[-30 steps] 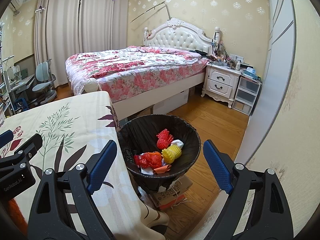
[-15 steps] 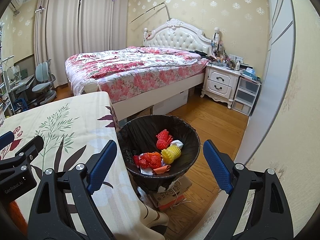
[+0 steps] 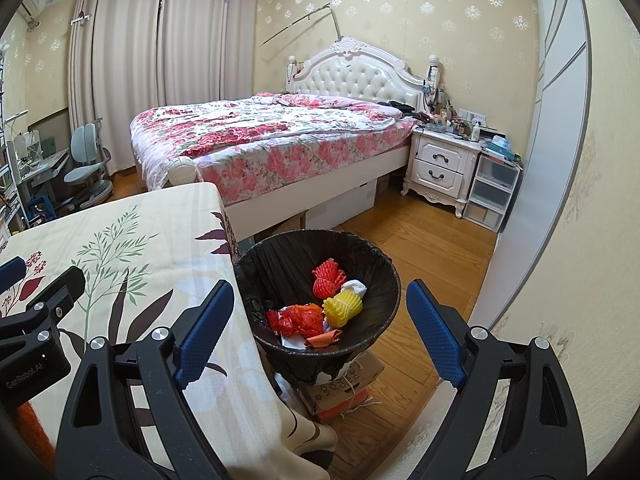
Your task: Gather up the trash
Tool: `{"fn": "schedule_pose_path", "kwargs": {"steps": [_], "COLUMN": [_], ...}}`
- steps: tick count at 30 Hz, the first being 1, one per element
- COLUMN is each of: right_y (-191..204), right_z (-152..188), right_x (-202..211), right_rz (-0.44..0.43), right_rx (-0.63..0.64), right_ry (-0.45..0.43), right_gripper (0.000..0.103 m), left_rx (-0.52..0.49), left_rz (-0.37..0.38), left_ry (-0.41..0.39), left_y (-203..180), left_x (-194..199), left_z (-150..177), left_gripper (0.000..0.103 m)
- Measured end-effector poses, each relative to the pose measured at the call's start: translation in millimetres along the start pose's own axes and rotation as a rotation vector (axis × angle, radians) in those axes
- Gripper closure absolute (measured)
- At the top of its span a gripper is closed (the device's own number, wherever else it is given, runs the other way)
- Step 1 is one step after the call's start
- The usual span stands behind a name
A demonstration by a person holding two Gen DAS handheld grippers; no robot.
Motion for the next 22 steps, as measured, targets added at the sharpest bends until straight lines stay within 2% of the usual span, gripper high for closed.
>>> {"fn": "schedule_pose_path", "kwargs": {"steps": [16,22], "right_y": [7,34], "right_z": [4,6], "right_x": [1,-8], "right_rz": [-0.018,-0.066], "right_rx": [0.017,0.049], "right_ry": [0.009,0.036], "right_gripper": [0.017,0.017], "left_rx": [0.034,0.054], "left_rz": [-0.033,-0.076], "left_ry": [0.007,0.037], "left_y": [17,43], "left_x": [-6,-17], "left_z": [-2,1], "left_gripper": [0.007,0.007]}}
Point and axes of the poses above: each gripper's, at about its wrist camera, not at the fingertips, and x roughly against the way its jaws point, y to its left, z to its underside, the point moved 1 cm from there along -x, roughly the way its jaws point, and after that the axes turned 6 degrees about -y, right-handed, at the moved point
